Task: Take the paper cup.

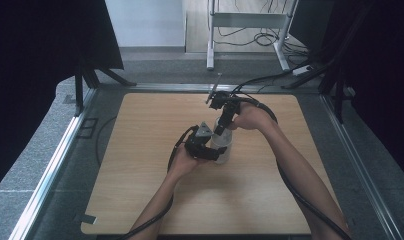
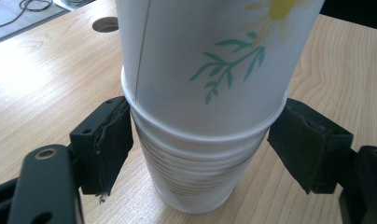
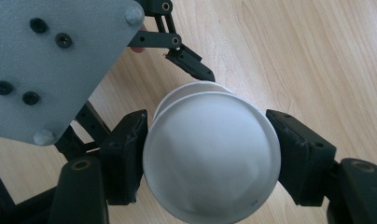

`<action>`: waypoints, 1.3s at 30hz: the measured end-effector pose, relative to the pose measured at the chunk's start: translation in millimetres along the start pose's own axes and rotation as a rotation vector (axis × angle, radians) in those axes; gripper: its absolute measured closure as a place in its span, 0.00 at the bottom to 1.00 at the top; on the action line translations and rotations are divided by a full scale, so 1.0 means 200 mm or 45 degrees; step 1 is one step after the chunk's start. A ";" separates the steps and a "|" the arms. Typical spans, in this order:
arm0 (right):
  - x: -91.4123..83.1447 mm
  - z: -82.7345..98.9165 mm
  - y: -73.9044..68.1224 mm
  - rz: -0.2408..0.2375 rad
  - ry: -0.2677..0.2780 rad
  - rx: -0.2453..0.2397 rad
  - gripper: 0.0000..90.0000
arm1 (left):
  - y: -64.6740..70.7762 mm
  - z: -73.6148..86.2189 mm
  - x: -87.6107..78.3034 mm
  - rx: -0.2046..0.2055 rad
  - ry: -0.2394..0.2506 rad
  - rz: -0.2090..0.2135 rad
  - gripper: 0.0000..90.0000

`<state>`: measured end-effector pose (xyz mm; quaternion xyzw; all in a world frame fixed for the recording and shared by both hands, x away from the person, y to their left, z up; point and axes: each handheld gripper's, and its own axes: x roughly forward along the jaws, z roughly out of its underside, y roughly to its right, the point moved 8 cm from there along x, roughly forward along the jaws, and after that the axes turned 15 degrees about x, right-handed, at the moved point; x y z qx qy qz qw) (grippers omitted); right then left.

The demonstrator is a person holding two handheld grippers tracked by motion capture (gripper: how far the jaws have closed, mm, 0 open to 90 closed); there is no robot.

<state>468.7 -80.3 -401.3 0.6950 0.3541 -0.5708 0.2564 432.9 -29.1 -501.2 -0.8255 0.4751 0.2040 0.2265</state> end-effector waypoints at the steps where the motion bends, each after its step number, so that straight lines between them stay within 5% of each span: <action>1: 0.00 0.00 0.00 0.001 -0.006 0.008 0.37 | 0.00 0.00 0.00 0.001 0.000 -0.002 0.24; 24: -0.09 -0.02 -0.01 -0.008 -0.014 0.007 0.38 | 0.00 0.00 0.00 0.026 -0.010 -0.006 0.25; 39: -0.21 -0.03 -0.03 -0.032 0.041 0.023 0.38 | 0.00 0.00 0.00 0.035 -0.012 -0.012 0.25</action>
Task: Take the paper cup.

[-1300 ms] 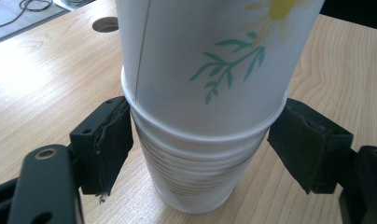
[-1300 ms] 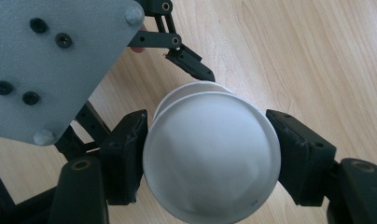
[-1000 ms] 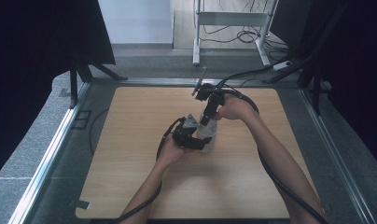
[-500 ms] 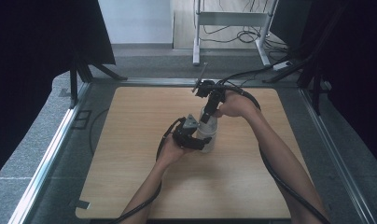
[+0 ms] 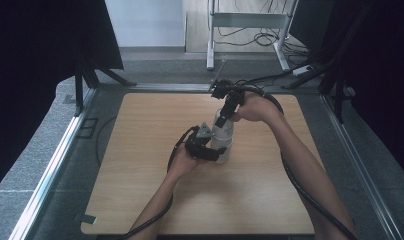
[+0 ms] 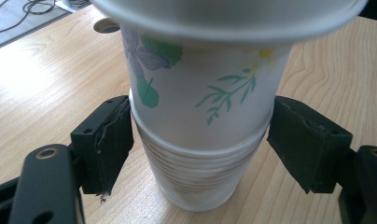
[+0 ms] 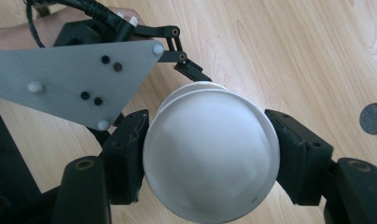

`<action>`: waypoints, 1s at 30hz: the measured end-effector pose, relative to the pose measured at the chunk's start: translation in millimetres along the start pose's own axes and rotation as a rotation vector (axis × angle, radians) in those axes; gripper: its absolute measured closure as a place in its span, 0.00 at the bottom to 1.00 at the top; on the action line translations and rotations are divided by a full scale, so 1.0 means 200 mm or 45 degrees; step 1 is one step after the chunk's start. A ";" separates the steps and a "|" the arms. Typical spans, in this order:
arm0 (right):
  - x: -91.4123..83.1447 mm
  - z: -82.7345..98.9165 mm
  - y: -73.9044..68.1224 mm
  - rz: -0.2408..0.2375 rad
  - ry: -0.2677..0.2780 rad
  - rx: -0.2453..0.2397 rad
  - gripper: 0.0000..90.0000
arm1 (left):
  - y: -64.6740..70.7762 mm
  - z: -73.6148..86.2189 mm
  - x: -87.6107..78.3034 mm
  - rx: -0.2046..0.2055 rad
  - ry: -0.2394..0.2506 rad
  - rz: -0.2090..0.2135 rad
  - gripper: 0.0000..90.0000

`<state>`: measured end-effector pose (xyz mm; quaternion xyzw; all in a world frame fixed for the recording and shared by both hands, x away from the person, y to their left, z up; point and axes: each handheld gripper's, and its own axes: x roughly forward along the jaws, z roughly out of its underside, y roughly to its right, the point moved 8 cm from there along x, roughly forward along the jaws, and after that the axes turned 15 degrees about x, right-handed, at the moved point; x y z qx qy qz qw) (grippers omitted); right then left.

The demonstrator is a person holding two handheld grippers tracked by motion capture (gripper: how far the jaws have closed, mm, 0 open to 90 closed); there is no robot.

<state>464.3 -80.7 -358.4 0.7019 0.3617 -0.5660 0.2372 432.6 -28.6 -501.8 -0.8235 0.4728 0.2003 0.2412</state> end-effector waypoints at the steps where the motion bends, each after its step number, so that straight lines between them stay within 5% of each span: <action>1: -0.01 0.00 0.00 -0.005 0.005 0.004 0.38 | 0.00 0.00 0.00 0.000 0.001 0.000 0.25; 30: -0.24 0.04 0.01 -0.020 0.183 0.004 0.39 | 0.01 0.01 0.02 -0.017 -0.007 0.029 0.15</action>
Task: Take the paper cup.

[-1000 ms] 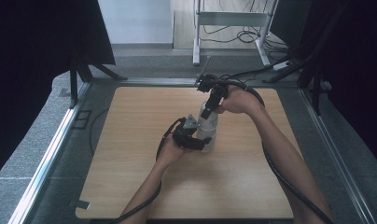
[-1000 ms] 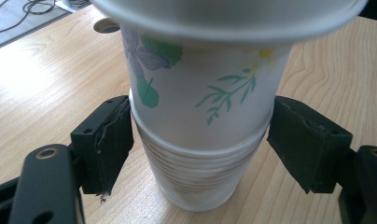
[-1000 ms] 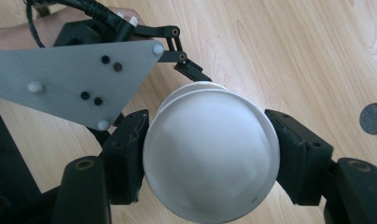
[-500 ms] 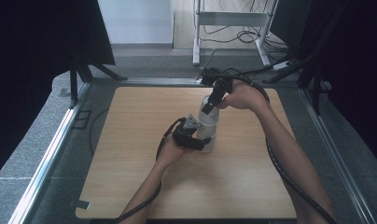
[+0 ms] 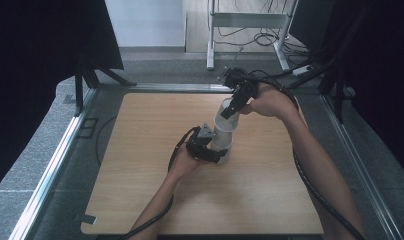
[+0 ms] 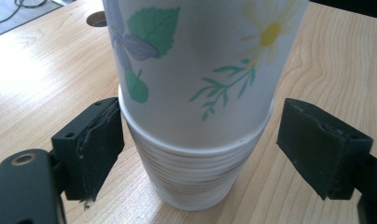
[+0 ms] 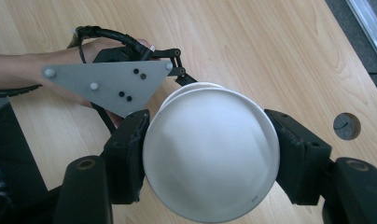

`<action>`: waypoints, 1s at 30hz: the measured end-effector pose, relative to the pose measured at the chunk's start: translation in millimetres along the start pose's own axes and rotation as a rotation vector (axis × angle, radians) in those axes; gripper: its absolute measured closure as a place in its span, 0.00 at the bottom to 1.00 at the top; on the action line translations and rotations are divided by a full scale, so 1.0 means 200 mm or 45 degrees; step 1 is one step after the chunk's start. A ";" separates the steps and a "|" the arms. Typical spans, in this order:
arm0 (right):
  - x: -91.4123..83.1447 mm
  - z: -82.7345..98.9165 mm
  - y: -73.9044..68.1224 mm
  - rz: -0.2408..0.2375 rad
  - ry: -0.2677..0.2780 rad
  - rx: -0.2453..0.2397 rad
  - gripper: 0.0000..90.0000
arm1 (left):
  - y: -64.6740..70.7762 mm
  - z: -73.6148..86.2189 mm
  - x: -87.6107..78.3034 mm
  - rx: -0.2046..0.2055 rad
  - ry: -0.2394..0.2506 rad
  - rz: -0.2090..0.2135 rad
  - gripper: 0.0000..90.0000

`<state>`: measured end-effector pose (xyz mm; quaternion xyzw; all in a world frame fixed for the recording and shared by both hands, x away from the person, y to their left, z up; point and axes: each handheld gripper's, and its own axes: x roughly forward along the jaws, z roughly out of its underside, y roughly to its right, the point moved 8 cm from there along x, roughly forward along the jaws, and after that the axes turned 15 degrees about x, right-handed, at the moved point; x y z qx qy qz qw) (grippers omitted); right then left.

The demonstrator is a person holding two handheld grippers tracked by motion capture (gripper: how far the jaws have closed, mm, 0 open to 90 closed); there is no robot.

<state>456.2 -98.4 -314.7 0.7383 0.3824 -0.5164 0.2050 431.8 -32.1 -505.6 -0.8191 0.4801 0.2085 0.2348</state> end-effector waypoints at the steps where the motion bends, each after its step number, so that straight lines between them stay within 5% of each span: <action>1: -0.01 0.00 0.00 -0.004 0.007 0.000 0.39 | 0.00 0.00 0.00 -0.005 0.004 0.001 0.15; 16: -0.08 0.10 -0.03 -0.034 0.135 -0.020 0.39 | 0.01 0.00 -0.05 -0.032 0.039 0.049 0.11; 30: -0.14 0.22 -0.05 -0.057 0.233 -0.052 0.39 | 0.04 0.01 -0.12 -0.005 0.011 0.078 0.06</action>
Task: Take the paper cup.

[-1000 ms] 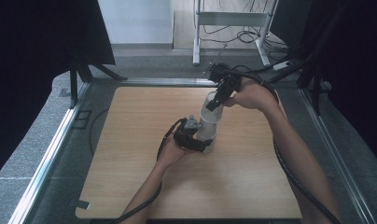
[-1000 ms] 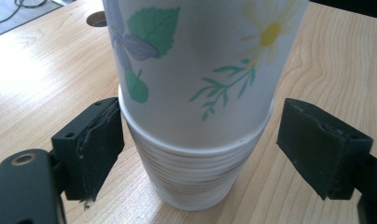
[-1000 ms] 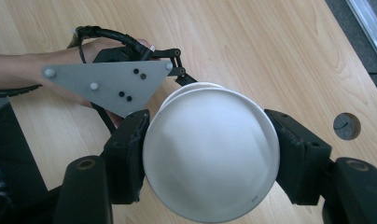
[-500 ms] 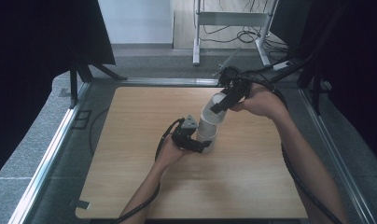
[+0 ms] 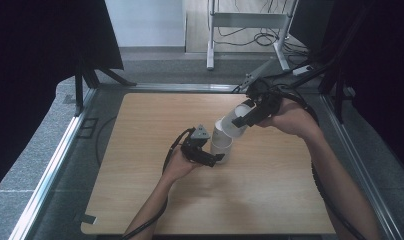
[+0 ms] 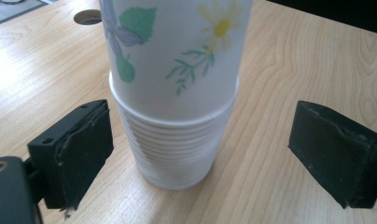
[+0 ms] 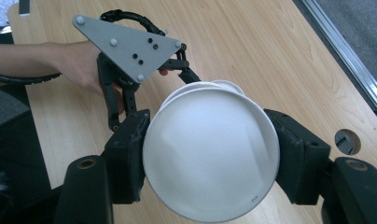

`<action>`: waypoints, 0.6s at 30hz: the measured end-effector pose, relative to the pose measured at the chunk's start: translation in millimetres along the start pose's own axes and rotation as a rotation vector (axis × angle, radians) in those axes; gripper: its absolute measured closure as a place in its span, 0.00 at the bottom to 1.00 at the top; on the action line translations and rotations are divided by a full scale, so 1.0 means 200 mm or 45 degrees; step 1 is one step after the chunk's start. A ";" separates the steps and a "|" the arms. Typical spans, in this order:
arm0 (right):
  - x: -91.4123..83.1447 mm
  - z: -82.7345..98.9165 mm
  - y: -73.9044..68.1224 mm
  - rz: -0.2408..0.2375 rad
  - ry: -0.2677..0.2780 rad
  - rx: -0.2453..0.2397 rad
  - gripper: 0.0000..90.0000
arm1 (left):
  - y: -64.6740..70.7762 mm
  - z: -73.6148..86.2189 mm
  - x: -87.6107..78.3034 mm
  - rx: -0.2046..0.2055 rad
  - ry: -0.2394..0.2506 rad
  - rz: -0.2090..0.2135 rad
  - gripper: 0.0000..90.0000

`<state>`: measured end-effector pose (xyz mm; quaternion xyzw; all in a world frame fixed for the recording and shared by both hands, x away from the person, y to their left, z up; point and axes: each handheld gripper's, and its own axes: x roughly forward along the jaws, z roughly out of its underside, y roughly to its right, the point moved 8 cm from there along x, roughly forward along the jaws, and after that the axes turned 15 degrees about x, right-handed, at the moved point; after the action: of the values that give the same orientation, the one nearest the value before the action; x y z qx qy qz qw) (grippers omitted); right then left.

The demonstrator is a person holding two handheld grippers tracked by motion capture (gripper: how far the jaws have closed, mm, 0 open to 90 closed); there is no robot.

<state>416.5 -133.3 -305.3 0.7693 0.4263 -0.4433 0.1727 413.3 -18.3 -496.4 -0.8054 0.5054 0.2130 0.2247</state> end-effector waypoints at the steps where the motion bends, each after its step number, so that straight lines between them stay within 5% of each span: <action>1: -0.01 0.01 0.00 -0.003 0.010 0.000 0.39 | 0.00 0.00 -0.01 0.003 -0.009 0.001 0.06; 18: -0.06 0.15 -0.03 -0.011 0.111 -0.017 0.39 | 0.09 0.03 -0.11 0.041 -0.030 0.041 0.02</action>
<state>392.3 -154.4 -310.3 0.7848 0.4398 -0.4075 0.1571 387.1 -6.5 -491.0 -0.7908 0.5190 0.2181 0.2402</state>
